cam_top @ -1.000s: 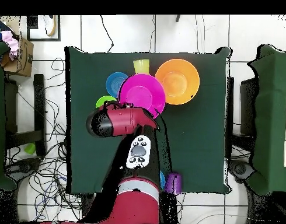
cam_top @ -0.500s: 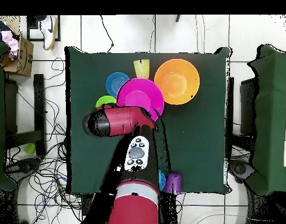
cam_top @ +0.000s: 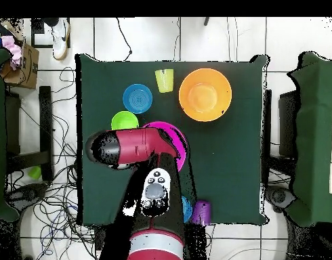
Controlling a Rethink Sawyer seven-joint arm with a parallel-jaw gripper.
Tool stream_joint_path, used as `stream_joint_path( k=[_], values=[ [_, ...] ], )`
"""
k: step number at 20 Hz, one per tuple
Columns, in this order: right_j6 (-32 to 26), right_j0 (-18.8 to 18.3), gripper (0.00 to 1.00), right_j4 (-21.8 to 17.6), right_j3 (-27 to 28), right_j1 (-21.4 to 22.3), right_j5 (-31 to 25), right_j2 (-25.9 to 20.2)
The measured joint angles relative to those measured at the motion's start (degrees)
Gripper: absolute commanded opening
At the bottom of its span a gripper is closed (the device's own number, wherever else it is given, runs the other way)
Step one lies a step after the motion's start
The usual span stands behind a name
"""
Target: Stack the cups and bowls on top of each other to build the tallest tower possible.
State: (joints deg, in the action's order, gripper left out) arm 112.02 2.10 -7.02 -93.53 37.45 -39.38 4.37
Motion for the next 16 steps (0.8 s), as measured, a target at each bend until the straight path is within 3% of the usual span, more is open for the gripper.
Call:
stream_joint_path(
  k=[16],
  values=[
    [0.0,3.05,0.0,-1.03,-1.71,-1.64,0.24,-0.23]
  ],
)
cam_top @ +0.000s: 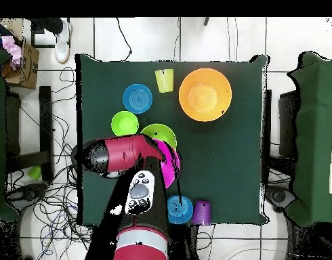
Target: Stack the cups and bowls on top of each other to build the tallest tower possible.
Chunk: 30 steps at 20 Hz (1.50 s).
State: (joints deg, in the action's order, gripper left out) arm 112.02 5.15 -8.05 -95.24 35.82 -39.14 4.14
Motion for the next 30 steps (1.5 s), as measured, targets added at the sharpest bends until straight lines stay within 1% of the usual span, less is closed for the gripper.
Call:
stream_joint_path(
  k=[6,10,12,14,17,18,20,21,26,30],
  values=[
    [0.0,0.16,0.0,-0.11,-0.01,-0.34,0.59,0.0],
    [0.0,-0.33,0.0,-0.34,-0.08,0.22,0.39,-0.02],
    [0.0,-1.02,0.0,-0.34,-0.31,1.44,-1.2,-0.07],
    [0.0,-1.62,0.0,-0.34,-0.41,2.93,-4.08,-0.12],
    [0.0,-2.47,0.0,-0.34,-0.41,5.59,-9.96,-0.19],
    [0.0,-3.04,0.0,-0.37,-0.42,7.26,-13.48,-0.31],
    [0.0,-3.49,0.0,-0.37,-0.42,8.44,-15.79,-0.44],
    [0.0,-4.16,0.0,-0.38,-0.38,9.91,-18.51,-0.73],
    [0.0,-5.14,0.0,-0.4,-0.09,12.48,-21.87,-1.31],
    [0.0,-5.06,0.0,-0.76,0.37,12.83,-21.64,-1.5]
  ],
)
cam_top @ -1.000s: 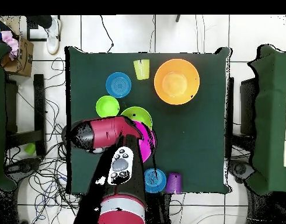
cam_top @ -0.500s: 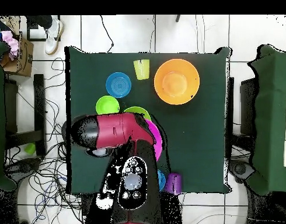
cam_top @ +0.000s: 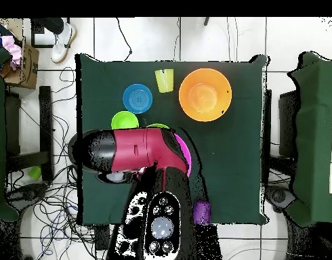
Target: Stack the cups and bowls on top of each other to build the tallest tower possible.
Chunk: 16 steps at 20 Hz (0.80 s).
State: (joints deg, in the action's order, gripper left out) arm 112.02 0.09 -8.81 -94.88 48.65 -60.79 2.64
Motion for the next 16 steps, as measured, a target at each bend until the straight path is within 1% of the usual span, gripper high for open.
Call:
stream_joint_path(
  k=[5,12,14,16],
  values=[
    [0.0,0.05,0.0,-1.96,0.22,-0.98,2.62,-0.21],
    [0.0,0.2,0.0,-5.8,0.38,-5.15,12.11,-0.26],
    [0.0,0.37,0.0,-6.91,0.41,-6.95,15.47,-0.24],
    [0.0,0.44,0.0,-7.24,0.46,-7.68,16.47,-0.23]
  ],
)
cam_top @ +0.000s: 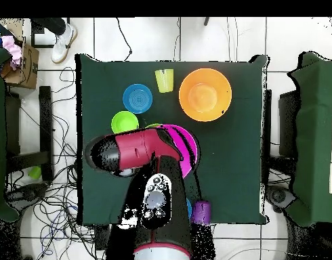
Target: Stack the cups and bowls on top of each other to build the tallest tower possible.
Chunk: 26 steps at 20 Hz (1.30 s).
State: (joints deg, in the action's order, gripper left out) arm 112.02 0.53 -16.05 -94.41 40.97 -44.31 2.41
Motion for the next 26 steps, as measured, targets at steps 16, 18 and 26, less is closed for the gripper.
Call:
stream_joint_path(
  k=[16,18,26],
  values=[
    [0.0,1.08,0.0,-0.64,0.73,-6.25,2.0,0.63],
    [0.0,1.26,0.0,-0.63,0.74,-6.32,2.0,0.75],
    [0.0,2.59,0.0,-0.63,0.79,-6.42,2.0,1.11]
  ],
)
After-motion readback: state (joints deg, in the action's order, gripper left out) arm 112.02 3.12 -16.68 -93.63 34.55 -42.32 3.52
